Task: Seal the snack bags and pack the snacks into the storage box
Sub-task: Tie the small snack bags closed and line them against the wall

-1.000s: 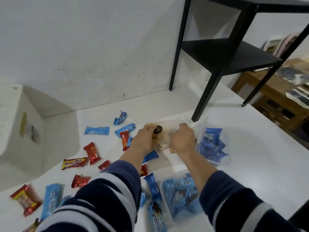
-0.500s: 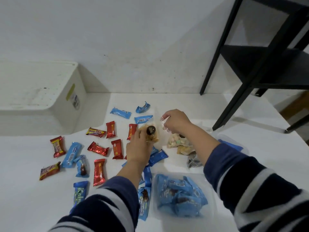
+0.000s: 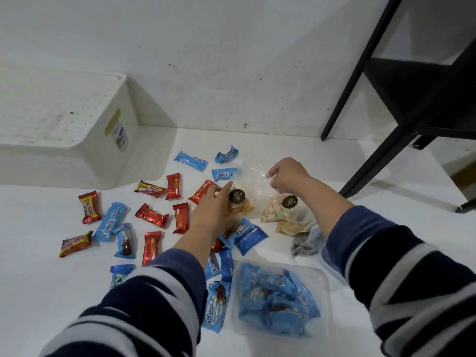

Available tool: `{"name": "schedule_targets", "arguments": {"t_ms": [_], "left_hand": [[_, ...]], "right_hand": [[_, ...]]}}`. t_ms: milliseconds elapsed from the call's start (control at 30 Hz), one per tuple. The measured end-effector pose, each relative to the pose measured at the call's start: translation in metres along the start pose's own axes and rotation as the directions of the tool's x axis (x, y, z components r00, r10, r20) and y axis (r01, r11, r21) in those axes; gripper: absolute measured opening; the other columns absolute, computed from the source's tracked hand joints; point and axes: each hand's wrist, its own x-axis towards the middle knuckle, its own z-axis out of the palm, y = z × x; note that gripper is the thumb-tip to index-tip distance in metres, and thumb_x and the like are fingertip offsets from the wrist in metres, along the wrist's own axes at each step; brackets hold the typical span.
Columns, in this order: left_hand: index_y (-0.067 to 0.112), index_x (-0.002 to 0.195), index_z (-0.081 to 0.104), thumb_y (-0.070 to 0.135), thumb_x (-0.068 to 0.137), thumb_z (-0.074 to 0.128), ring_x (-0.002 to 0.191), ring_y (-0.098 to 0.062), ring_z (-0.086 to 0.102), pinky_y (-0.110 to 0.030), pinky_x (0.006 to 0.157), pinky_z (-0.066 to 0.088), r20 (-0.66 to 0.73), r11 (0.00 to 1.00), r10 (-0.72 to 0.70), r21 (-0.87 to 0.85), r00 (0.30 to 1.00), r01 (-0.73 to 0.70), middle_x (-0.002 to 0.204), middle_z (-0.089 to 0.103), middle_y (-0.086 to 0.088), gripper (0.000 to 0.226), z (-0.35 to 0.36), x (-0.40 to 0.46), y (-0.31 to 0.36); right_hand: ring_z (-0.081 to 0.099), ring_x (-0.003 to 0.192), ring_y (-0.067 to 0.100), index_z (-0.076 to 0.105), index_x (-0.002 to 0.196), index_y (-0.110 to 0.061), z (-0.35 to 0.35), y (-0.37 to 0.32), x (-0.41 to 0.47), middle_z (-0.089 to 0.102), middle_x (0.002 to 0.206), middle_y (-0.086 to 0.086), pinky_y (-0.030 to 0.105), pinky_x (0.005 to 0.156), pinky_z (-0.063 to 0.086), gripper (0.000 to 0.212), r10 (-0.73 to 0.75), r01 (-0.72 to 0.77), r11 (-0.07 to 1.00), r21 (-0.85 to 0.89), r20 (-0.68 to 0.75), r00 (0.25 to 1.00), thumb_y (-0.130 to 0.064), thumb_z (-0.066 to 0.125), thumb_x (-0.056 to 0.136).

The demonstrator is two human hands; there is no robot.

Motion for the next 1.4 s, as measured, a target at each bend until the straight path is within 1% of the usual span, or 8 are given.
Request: {"name": "schedule_targets", "arguments": {"t_ms": [100,300,433,667,833,1100,1233,1400], "left_hand": [[0.041,0.148,0.013,0.051,0.08,0.067,0.124,-0.023,0.048,-0.038,0.088,0.054,-0.047,0.999,-0.031,-0.011,0.998,0.03,0.147,0.031,-0.001,0.087,0.006,-0.01,-0.005],[0.038,0.148,0.016,0.052,0.081,0.066,0.124,-0.026,0.047,-0.038,0.089,0.051,-0.055,0.998,-0.049,-0.034,0.997,0.047,0.146,0.033,-0.002,0.085,0.003,-0.018,-0.009],[0.04,0.146,0.021,0.059,0.085,0.052,0.124,-0.023,0.048,-0.04,0.092,0.052,-0.057,0.995,-0.038,-0.097,0.998,0.032,0.144,0.035,-0.001,0.071,0.0,-0.021,-0.016],[0.043,0.144,0.027,0.05,0.084,0.062,0.123,-0.024,0.049,-0.04,0.089,0.053,-0.033,0.986,-0.093,-0.145,0.995,0.087,0.144,0.035,-0.001,0.069,-0.002,-0.022,-0.015],[0.043,0.143,0.028,0.049,0.083,0.064,0.121,-0.024,0.052,-0.039,0.088,0.054,-0.032,0.978,-0.11,-0.18,0.993,0.103,0.143,0.035,-0.002,0.07,-0.001,-0.027,-0.017],[0.041,0.144,0.028,0.048,0.083,0.064,0.125,-0.023,0.048,-0.037,0.089,0.052,-0.042,0.97,-0.129,-0.212,0.991,0.118,0.143,0.034,-0.002,0.071,-0.002,-0.031,-0.019],[0.042,0.144,0.026,0.049,0.083,0.063,0.124,-0.022,0.048,-0.038,0.086,0.054,-0.047,0.973,-0.133,-0.196,0.99,0.122,0.142,0.034,-0.001,0.072,-0.001,-0.031,-0.019],[0.039,0.145,0.022,0.058,0.084,0.056,0.126,-0.023,0.047,-0.039,0.09,0.052,-0.062,0.976,-0.127,-0.187,0.99,0.114,0.143,0.036,-0.003,0.073,-0.001,-0.033,-0.017]], "right_hand": [[0.066,0.096,0.029,0.064,0.117,0.004,0.004,-0.003,-0.003,0.063,0.12,0.02,0.042,0.089,0.056,0.038,0.008,-0.008,1.0,0.01,0.025,1.0,0.009,0.045,0.084],[0.06,0.112,0.033,0.058,0.123,0.007,0.013,-0.004,-0.003,0.058,0.129,0.02,0.038,0.091,0.051,0.039,-0.027,0.027,1.0,-0.003,0.029,0.999,0.004,0.043,0.088],[0.056,0.072,0.021,0.066,0.112,0.005,0.014,-0.003,-0.002,0.065,0.119,0.016,0.035,0.074,0.051,0.028,-0.039,0.039,0.999,-0.013,0.064,0.997,-0.011,0.052,0.094],[0.066,0.1,0.027,0.068,0.111,0.0,0.013,-0.007,-0.004,0.069,0.109,0.013,0.039,0.095,0.053,0.024,0.028,-0.029,1.0,0.007,0.093,0.995,-0.007,0.063,0.088],[0.068,0.09,0.025,0.07,0.104,0.0,0.016,-0.011,-0.007,0.071,0.101,0.012,0.041,0.09,0.056,0.02,0.046,-0.05,0.995,0.084,0.046,0.998,-0.004,0.065,0.086],[0.063,0.108,0.031,0.067,0.115,-0.001,0.021,-0.014,-0.008,0.066,0.118,0.016,0.032,0.081,0.054,0.028,-0.001,0.0,0.998,0.065,0.004,1.0,-0.002,0.055,0.089],[0.062,0.082,0.022,0.071,0.102,-0.002,0.019,-0.017,-0.007,0.069,0.098,0.01,0.025,0.058,0.045,0.025,-0.002,-0.004,0.988,0.157,0.034,0.999,-0.021,0.061,0.09],[0.057,0.079,0.018,0.072,0.099,-0.002,0.025,-0.017,-0.004,0.065,0.087,0.004,0.028,0.07,0.047,0.02,-0.032,0.036,0.989,0.146,-0.032,0.999,-0.014,0.059,0.091]]}}
